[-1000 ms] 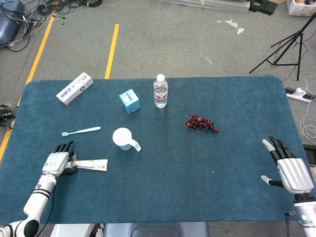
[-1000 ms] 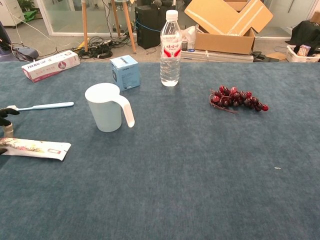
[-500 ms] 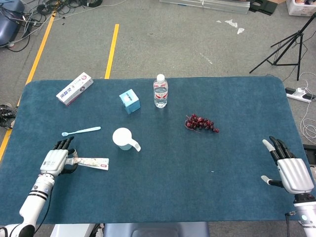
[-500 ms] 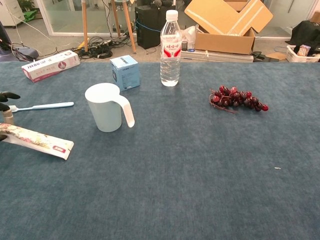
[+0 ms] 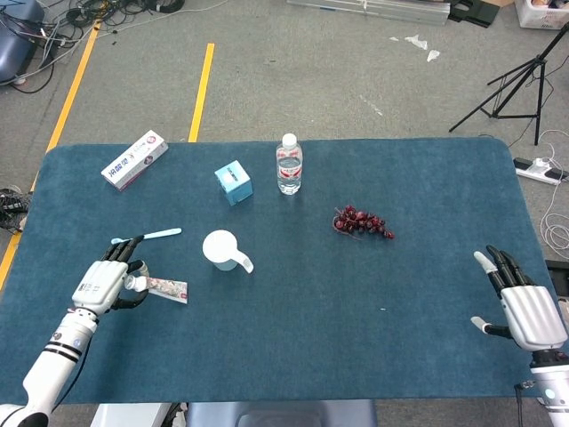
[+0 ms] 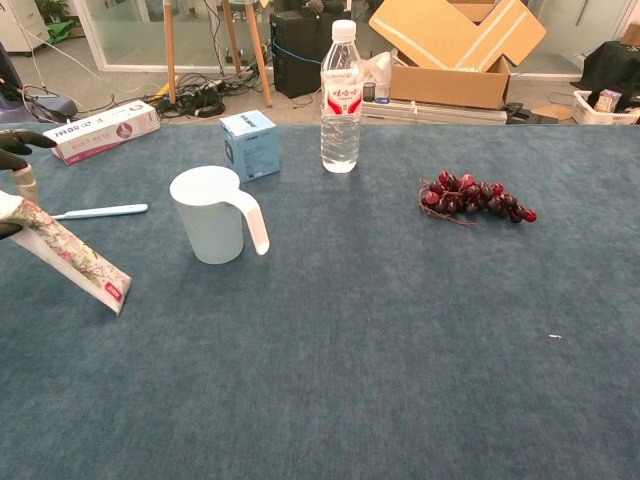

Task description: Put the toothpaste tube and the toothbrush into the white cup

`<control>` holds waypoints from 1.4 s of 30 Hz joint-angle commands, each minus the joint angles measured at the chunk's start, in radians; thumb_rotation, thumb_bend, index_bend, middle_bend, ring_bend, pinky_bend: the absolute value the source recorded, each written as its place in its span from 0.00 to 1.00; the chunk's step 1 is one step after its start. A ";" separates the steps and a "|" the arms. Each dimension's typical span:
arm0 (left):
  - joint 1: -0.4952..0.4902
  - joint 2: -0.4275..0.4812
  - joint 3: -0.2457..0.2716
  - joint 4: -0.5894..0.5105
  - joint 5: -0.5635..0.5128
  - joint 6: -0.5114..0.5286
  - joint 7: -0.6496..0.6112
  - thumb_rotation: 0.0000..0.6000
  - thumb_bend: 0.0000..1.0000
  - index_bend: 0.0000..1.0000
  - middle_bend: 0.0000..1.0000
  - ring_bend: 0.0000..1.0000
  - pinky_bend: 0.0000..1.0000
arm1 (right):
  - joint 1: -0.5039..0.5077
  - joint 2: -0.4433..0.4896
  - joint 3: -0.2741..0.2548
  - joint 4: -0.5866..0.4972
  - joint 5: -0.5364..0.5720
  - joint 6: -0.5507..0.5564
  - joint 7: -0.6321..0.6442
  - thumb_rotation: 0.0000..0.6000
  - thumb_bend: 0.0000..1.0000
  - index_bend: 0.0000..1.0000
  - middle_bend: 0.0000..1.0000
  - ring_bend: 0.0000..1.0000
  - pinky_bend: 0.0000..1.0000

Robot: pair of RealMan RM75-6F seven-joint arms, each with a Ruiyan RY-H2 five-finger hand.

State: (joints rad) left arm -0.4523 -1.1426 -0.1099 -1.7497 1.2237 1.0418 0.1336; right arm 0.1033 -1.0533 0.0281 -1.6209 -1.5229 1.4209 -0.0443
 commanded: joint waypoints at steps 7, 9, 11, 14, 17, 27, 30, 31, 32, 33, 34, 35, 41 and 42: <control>-0.032 0.054 -0.054 -0.083 0.022 0.038 0.011 1.00 0.47 0.74 0.04 0.01 0.09 | -0.001 0.005 0.003 0.001 0.003 0.002 0.011 1.00 0.00 0.03 0.01 0.04 0.39; -0.043 0.061 -0.064 -0.099 0.018 0.039 0.029 1.00 0.47 0.75 0.04 0.01 0.09 | 0.000 0.006 0.003 0.001 0.003 0.001 0.010 1.00 0.00 0.03 0.01 0.04 0.39; -0.058 0.067 -0.078 -0.116 0.007 0.039 0.049 1.00 0.48 0.75 0.04 0.02 0.09 | 0.000 0.005 0.003 0.001 0.002 -0.001 0.009 1.00 0.00 0.03 0.01 0.04 0.39; -0.077 0.074 -0.098 -0.141 -0.009 0.042 0.073 1.00 0.47 0.75 0.04 0.02 0.09 | 0.001 0.006 0.003 0.001 0.003 -0.003 0.007 1.00 0.00 0.03 0.01 0.04 0.39; -0.093 0.081 -0.114 -0.164 -0.024 0.046 0.098 1.00 0.47 0.75 0.04 0.02 0.09 | 0.001 0.006 0.003 0.000 0.004 -0.003 0.007 1.00 0.00 0.03 0.01 0.04 0.39; -0.151 0.111 -0.173 -0.254 -0.092 0.071 0.187 1.00 0.47 0.75 0.04 0.02 0.09 | -0.002 0.008 -0.001 -0.001 -0.003 0.000 0.009 1.00 0.00 0.03 0.01 0.04 0.39; -0.173 0.110 -0.187 -0.266 -0.125 0.068 0.207 1.00 0.47 0.75 0.04 0.02 0.09 | -0.002 0.008 -0.001 -0.002 -0.004 0.002 0.011 1.00 0.00 0.03 0.01 0.04 0.39; -0.181 0.107 -0.190 -0.267 -0.136 0.064 0.213 1.00 0.47 0.75 0.04 0.02 0.09 | -0.003 0.008 -0.001 -0.002 -0.005 0.003 0.011 1.00 0.00 0.03 0.01 0.04 0.39; -0.188 0.105 -0.192 -0.268 -0.147 0.060 0.218 1.00 0.47 0.75 0.04 0.02 0.10 | -0.003 0.009 -0.002 -0.002 -0.006 0.003 0.011 1.00 0.00 0.03 0.01 0.04 0.39; -0.198 0.100 -0.195 -0.266 -0.161 0.055 0.224 1.00 0.47 0.76 0.04 0.02 0.10 | -0.003 0.009 -0.002 -0.002 -0.007 0.004 0.012 1.00 0.00 0.03 0.01 0.04 0.39; -0.206 0.096 -0.196 -0.264 -0.170 0.052 0.229 1.00 0.47 0.76 0.04 0.02 0.10 | -0.004 0.010 -0.002 -0.003 -0.008 0.004 0.012 1.00 0.00 0.03 0.01 0.04 0.39; -0.213 0.091 -0.197 -0.261 -0.179 0.049 0.233 1.00 0.47 0.76 0.04 0.02 0.10 | -0.004 0.010 -0.002 -0.003 -0.008 0.005 0.013 1.00 0.00 0.03 0.01 0.04 0.39; -0.256 0.056 -0.195 -0.235 -0.227 0.037 0.266 1.00 0.47 0.76 0.04 0.02 0.10 | -0.003 0.011 -0.002 -0.001 -0.005 0.000 0.015 1.00 0.00 0.03 0.01 0.04 0.39; -0.262 0.050 -0.194 -0.230 -0.235 0.036 0.270 1.00 0.47 0.76 0.04 0.02 0.10 | -0.002 0.011 -0.002 -0.001 -0.004 -0.002 0.016 1.00 0.00 0.03 0.01 0.04 0.39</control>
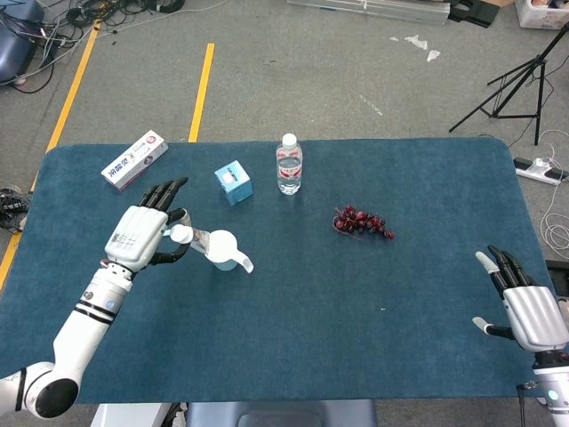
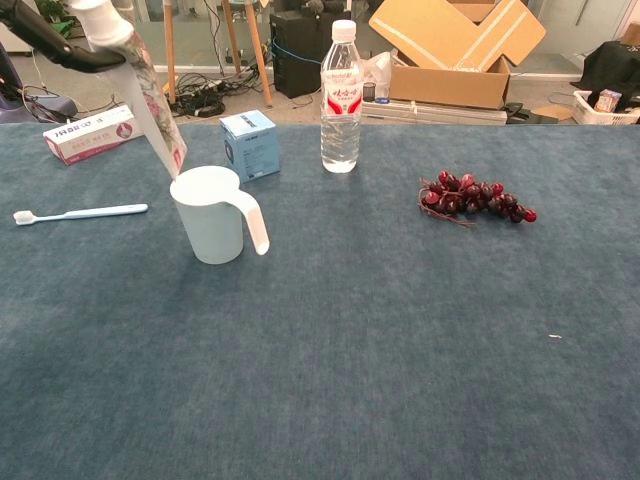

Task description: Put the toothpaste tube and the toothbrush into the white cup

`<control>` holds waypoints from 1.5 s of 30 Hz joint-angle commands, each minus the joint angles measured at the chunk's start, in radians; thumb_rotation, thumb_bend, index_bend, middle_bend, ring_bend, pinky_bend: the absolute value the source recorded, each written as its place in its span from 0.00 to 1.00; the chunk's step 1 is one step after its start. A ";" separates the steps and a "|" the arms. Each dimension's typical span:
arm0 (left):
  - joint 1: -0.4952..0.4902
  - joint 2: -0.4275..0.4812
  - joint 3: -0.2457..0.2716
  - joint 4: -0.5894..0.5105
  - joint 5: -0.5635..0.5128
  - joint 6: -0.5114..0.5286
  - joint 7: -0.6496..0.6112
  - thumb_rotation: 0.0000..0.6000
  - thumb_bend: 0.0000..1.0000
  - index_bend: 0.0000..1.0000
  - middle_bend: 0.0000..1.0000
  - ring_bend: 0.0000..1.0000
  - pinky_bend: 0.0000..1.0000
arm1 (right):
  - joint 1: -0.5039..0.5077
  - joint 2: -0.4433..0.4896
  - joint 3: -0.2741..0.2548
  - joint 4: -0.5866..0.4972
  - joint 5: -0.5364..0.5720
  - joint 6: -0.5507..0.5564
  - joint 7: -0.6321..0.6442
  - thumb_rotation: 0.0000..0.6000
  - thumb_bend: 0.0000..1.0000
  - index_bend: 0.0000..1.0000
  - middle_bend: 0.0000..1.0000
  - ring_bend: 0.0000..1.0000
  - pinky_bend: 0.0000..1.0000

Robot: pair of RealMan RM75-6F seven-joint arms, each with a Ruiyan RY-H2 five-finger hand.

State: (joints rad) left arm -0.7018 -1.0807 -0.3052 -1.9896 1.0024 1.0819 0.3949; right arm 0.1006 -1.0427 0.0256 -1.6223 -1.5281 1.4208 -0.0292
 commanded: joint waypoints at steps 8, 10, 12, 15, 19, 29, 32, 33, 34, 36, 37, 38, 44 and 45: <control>-0.063 -0.053 0.011 0.054 -0.071 -0.014 0.056 1.00 0.47 0.76 0.04 0.02 0.10 | 0.000 0.005 -0.001 0.000 -0.004 0.001 0.009 1.00 0.00 0.03 0.01 0.04 0.39; -0.071 -0.061 0.015 0.062 -0.081 -0.015 0.063 1.00 0.48 0.76 0.04 0.02 0.10 | 0.001 0.006 0.000 0.000 -0.001 -0.002 0.010 1.00 0.00 0.03 0.01 0.04 0.39; -0.078 -0.068 0.019 0.069 -0.087 -0.015 0.068 1.00 0.47 0.76 0.04 0.02 0.10 | 0.001 0.007 0.000 -0.001 0.000 -0.002 0.010 1.00 0.00 0.03 0.01 0.04 0.39; -0.088 -0.079 0.025 0.080 -0.094 -0.010 0.082 1.00 0.47 0.76 0.04 0.02 0.10 | 0.000 0.007 -0.002 -0.002 -0.004 0.000 0.009 1.00 0.00 0.03 0.01 0.04 0.39; -0.097 -0.087 0.031 0.087 -0.109 -0.008 0.087 1.00 0.47 0.76 0.04 0.02 0.10 | -0.001 0.008 -0.002 -0.003 -0.005 0.001 0.011 1.00 0.00 0.03 0.01 0.04 0.39; -0.111 -0.112 0.052 0.122 -0.130 -0.022 0.076 1.00 0.47 0.76 0.04 0.02 0.11 | -0.001 0.013 0.000 -0.003 -0.003 0.002 0.019 1.00 0.00 0.03 0.01 0.04 0.39; -0.114 -0.123 0.058 0.132 -0.129 -0.027 0.067 1.00 0.47 0.76 0.04 0.02 0.11 | -0.001 0.012 0.000 -0.003 -0.002 0.000 0.018 1.00 0.00 0.03 0.01 0.04 0.39; -0.115 -0.128 0.061 0.137 -0.128 -0.031 0.063 1.00 0.47 0.76 0.04 0.02 0.11 | 0.000 0.012 0.000 -0.003 -0.002 -0.001 0.017 1.00 0.00 0.03 0.01 0.04 0.39; -0.116 -0.133 0.063 0.141 -0.128 -0.033 0.060 1.00 0.47 0.76 0.04 0.02 0.11 | 0.000 0.012 -0.001 -0.003 -0.001 -0.002 0.016 1.00 0.00 0.03 0.01 0.04 0.39; -0.120 -0.144 0.067 0.152 -0.128 -0.039 0.055 1.00 0.47 0.76 0.04 0.02 0.11 | 0.000 0.011 -0.002 -0.003 -0.002 -0.003 0.014 1.00 0.00 0.03 0.01 0.04 0.39; -0.123 -0.153 0.069 0.161 -0.129 -0.043 0.052 1.00 0.47 0.76 0.04 0.02 0.11 | 0.000 0.011 -0.002 -0.003 -0.003 -0.003 0.013 1.00 0.00 0.03 0.01 0.04 0.39; -0.125 -0.159 0.070 0.169 -0.130 -0.046 0.050 1.00 0.47 0.76 0.04 0.02 0.11 | -0.001 0.011 -0.003 -0.004 -0.003 -0.002 0.013 1.00 0.00 0.03 0.01 0.04 0.39; -0.139 -0.201 0.080 0.225 -0.144 -0.066 0.040 1.00 0.47 0.74 0.04 0.02 0.11 | -0.002 0.016 -0.001 -0.005 -0.002 0.001 0.021 1.00 0.00 0.03 0.01 0.04 0.39; -0.141 -0.207 0.081 0.235 -0.148 -0.070 0.038 1.00 0.47 0.74 0.04 0.02 0.11 | -0.003 0.017 -0.001 -0.005 -0.002 0.002 0.023 1.00 0.00 0.03 0.01 0.04 0.39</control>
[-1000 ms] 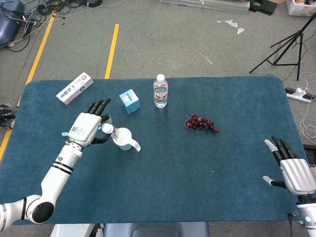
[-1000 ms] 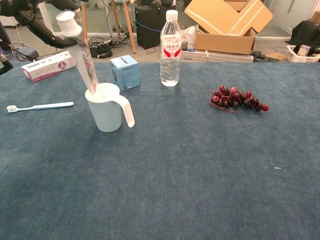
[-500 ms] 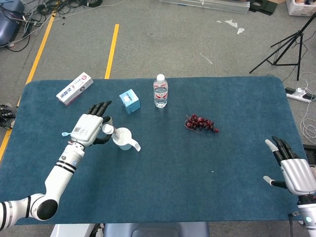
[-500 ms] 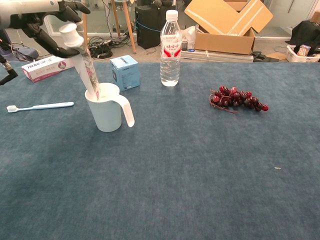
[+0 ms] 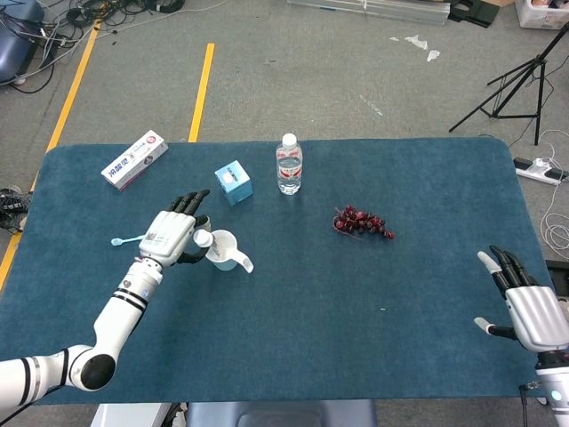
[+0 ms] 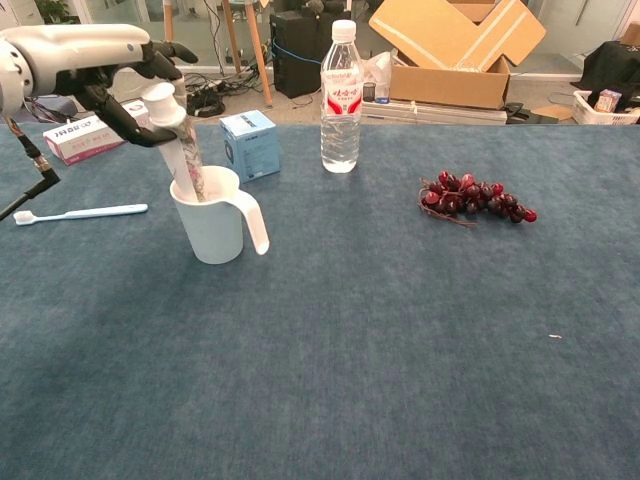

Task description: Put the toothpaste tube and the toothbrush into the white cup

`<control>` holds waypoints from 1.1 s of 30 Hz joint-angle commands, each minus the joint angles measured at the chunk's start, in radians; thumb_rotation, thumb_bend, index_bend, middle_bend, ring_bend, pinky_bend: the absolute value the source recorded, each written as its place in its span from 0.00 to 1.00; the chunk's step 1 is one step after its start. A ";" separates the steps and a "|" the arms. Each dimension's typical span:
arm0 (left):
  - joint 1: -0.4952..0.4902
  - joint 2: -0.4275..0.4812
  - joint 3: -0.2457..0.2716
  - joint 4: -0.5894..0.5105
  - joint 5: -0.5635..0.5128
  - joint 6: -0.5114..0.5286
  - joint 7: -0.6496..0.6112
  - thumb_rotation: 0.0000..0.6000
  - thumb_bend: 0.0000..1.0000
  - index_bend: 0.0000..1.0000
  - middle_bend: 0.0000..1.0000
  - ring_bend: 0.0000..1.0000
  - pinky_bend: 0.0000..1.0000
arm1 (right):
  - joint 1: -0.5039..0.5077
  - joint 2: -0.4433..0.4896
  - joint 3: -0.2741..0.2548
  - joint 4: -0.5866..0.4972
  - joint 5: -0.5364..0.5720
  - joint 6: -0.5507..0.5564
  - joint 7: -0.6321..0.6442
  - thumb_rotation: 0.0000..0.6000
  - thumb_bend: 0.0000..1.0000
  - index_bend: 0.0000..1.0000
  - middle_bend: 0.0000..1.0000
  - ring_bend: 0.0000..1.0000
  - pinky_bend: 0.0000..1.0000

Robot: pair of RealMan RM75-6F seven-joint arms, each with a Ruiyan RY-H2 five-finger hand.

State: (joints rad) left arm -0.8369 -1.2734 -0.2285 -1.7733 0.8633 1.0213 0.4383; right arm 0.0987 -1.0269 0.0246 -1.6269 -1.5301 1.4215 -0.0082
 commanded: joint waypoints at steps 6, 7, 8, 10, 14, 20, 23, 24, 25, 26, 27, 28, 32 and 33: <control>-0.016 -0.046 0.005 0.068 -0.022 -0.029 -0.025 1.00 0.48 0.71 0.04 0.02 0.11 | -0.002 0.003 0.000 -0.001 -0.001 0.002 0.006 1.00 0.00 0.03 0.01 0.04 0.39; -0.017 -0.051 0.006 0.076 -0.024 -0.032 -0.028 1.00 0.47 0.71 0.04 0.02 0.11 | -0.002 0.003 -0.001 -0.001 -0.002 0.002 0.006 1.00 0.00 0.03 0.01 0.04 0.39; -0.018 -0.053 0.006 0.080 -0.024 -0.033 -0.030 1.00 0.47 0.70 0.04 0.02 0.11 | -0.002 0.003 -0.001 -0.001 -0.002 0.001 0.006 1.00 0.00 0.03 0.01 0.04 0.39; -0.019 -0.058 0.006 0.088 -0.026 -0.035 -0.034 1.00 0.47 0.69 0.04 0.02 0.11 | -0.001 0.004 -0.001 -0.002 -0.002 0.000 0.005 1.00 0.00 0.03 0.01 0.04 0.39; -0.020 -0.060 0.008 0.094 -0.027 -0.038 -0.039 1.00 0.47 0.66 0.04 0.02 0.11 | 0.000 0.004 -0.002 -0.003 0.000 -0.004 0.002 1.00 0.00 0.03 0.01 0.04 0.39; -0.019 -0.068 0.017 0.104 -0.023 -0.044 -0.046 1.00 0.47 0.60 0.04 0.02 0.11 | 0.000 0.004 -0.002 -0.005 0.000 -0.005 0.000 1.00 0.00 0.03 0.02 0.04 0.39; -0.019 -0.073 0.021 0.111 -0.022 -0.046 -0.046 1.00 0.47 0.57 0.04 0.02 0.11 | 0.001 0.004 -0.002 -0.005 0.002 -0.007 -0.001 1.00 0.00 0.03 0.02 0.04 0.39; -0.020 -0.075 0.022 0.112 -0.022 -0.046 -0.047 1.00 0.47 0.56 0.04 0.02 0.11 | 0.001 0.004 -0.001 -0.005 0.003 -0.007 0.000 1.00 0.00 0.03 0.02 0.04 0.39; -0.020 -0.076 0.022 0.114 -0.022 -0.047 -0.047 1.00 0.47 0.56 0.04 0.02 0.11 | 0.001 0.005 -0.001 -0.006 0.003 -0.007 0.000 1.00 0.00 0.03 0.02 0.04 0.39; -0.021 -0.079 0.023 0.117 -0.022 -0.048 -0.047 1.00 0.47 0.54 0.04 0.02 0.11 | 0.001 0.005 -0.001 -0.006 0.003 -0.007 0.000 1.00 0.00 0.03 0.02 0.04 0.39; -0.021 -0.081 0.023 0.120 -0.022 -0.048 -0.047 1.00 0.47 0.53 0.04 0.02 0.12 | 0.000 0.005 -0.001 -0.006 0.003 -0.007 0.001 1.00 0.00 0.03 0.02 0.04 0.39; -0.022 -0.083 0.024 0.123 -0.023 -0.049 -0.048 1.00 0.47 0.50 0.04 0.02 0.12 | 0.000 0.006 -0.001 -0.006 0.002 -0.006 0.002 1.00 0.00 0.03 0.02 0.04 0.39; -0.022 -0.093 0.028 0.136 -0.027 -0.054 -0.049 1.00 0.47 0.43 0.04 0.02 0.12 | -0.001 0.008 0.000 -0.006 0.003 -0.004 0.006 1.00 0.00 0.03 0.02 0.04 0.39; -0.022 -0.096 0.030 0.140 -0.028 -0.056 -0.051 1.00 0.47 0.41 0.04 0.02 0.12 | -0.001 0.008 -0.001 -0.006 0.003 -0.004 0.007 1.00 0.00 0.03 0.02 0.04 0.39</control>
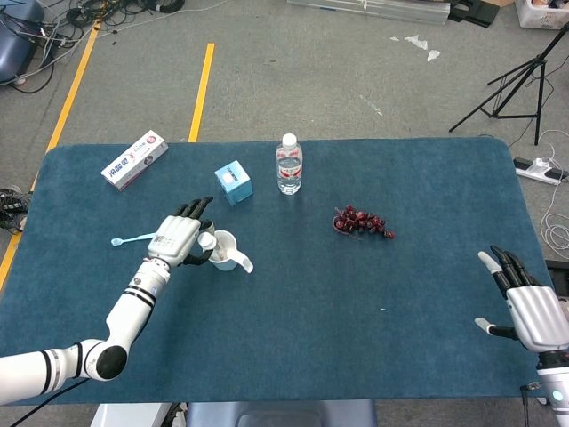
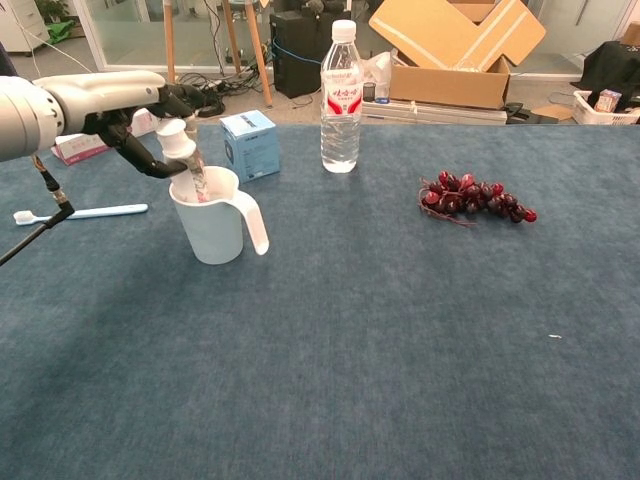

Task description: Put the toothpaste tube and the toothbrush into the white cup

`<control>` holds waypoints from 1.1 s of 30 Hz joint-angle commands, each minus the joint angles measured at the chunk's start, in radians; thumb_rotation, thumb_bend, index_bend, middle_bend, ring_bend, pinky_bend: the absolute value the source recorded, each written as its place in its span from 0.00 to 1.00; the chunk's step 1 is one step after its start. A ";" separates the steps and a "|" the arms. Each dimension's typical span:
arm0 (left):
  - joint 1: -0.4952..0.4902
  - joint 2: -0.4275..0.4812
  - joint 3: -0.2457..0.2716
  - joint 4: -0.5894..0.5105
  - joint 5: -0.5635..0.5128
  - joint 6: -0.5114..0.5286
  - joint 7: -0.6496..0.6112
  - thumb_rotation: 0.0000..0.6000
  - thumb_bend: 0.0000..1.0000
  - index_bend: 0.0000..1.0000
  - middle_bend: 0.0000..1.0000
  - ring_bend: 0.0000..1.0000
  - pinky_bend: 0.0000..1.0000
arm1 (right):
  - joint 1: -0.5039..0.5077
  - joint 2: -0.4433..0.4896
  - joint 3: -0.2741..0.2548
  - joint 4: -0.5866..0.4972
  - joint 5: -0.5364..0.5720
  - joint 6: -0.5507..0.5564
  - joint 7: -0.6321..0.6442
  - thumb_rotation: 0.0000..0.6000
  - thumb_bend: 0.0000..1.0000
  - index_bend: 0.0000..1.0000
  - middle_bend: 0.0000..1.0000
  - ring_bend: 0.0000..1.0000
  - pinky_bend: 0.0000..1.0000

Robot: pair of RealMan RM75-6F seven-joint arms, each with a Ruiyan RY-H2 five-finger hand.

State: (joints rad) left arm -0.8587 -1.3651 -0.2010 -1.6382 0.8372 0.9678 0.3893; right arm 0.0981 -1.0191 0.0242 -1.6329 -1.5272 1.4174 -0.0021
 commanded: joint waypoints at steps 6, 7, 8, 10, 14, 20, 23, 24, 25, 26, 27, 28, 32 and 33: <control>-0.001 -0.015 0.007 0.021 -0.002 -0.010 -0.004 1.00 0.47 0.35 0.04 0.02 0.12 | 0.000 0.001 0.000 0.001 -0.001 0.000 0.003 1.00 0.00 0.03 0.02 0.04 0.39; -0.001 -0.016 0.007 0.022 -0.002 -0.010 -0.005 1.00 0.47 0.34 0.04 0.02 0.12 | 0.000 0.001 0.000 0.001 0.000 -0.001 0.004 1.00 0.00 0.03 0.02 0.04 0.39; -0.001 -0.017 0.007 0.023 -0.001 -0.010 -0.005 1.00 0.47 0.34 0.04 0.02 0.12 | 0.001 0.002 0.000 0.001 0.000 -0.001 0.004 1.00 0.00 0.03 0.02 0.04 0.39; -0.001 -0.017 0.006 0.023 0.000 -0.009 -0.006 1.00 0.47 0.33 0.04 0.02 0.12 | 0.001 0.002 0.000 0.001 0.000 -0.002 0.005 1.00 0.00 0.03 0.02 0.04 0.39; 0.003 -0.010 0.005 0.014 0.003 -0.002 -0.008 1.00 0.47 0.30 0.04 0.02 0.12 | 0.001 0.002 0.000 0.002 0.000 -0.003 0.006 1.00 0.00 0.04 0.02 0.04 0.39; 0.014 0.005 0.007 -0.012 0.013 0.015 -0.008 1.00 0.47 0.14 0.04 0.02 0.12 | 0.001 0.000 -0.001 0.001 -0.002 -0.002 0.002 1.00 0.00 0.04 0.02 0.04 0.39; 0.021 0.015 0.008 -0.025 0.018 0.022 -0.011 1.00 0.47 0.09 0.04 0.02 0.13 | 0.002 0.000 -0.001 0.001 0.000 -0.005 0.000 1.00 0.00 0.04 0.02 0.04 0.39; 0.023 0.018 0.008 -0.029 0.020 0.024 -0.011 1.00 0.47 0.09 0.04 0.02 0.13 | 0.002 -0.001 -0.001 0.000 0.000 -0.006 -0.002 1.00 0.00 0.04 0.02 0.04 0.39; 0.026 0.022 0.009 -0.034 0.023 0.028 -0.012 1.00 0.47 0.09 0.04 0.02 0.13 | 0.002 -0.001 -0.002 0.000 0.000 -0.006 -0.002 1.00 0.00 0.04 0.02 0.04 0.39; 0.029 0.026 0.010 -0.039 0.025 0.031 -0.014 1.00 0.47 0.09 0.04 0.02 0.13 | 0.002 -0.002 -0.002 0.000 0.000 -0.006 -0.003 1.00 0.00 0.04 0.02 0.04 0.39; 0.033 0.030 0.011 -0.044 0.028 0.034 -0.016 1.00 0.47 0.09 0.04 0.02 0.13 | 0.002 -0.002 -0.001 0.000 0.000 -0.006 -0.003 1.00 0.00 0.04 0.02 0.04 0.39; 0.038 0.036 0.013 -0.051 0.032 0.039 -0.017 1.00 0.47 0.09 0.04 0.02 0.13 | 0.003 -0.002 -0.001 0.000 0.000 -0.007 -0.004 1.00 0.00 0.04 0.02 0.04 0.39; 0.057 0.058 0.021 -0.076 0.044 0.056 -0.022 1.00 0.47 0.09 0.04 0.02 0.13 | 0.003 -0.003 -0.001 0.000 0.002 -0.009 -0.006 1.00 0.00 0.04 0.02 0.04 0.39; 0.063 0.065 0.023 -0.085 0.049 0.062 -0.024 1.00 0.47 0.09 0.04 0.02 0.13 | 0.004 -0.003 -0.001 0.000 0.003 -0.010 -0.007 1.00 0.00 0.04 0.02 0.04 0.39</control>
State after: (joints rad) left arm -0.8017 -1.3066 -0.1809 -1.7158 0.8811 1.0234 0.3683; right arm 0.1018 -1.0223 0.0233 -1.6330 -1.5249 1.4077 -0.0093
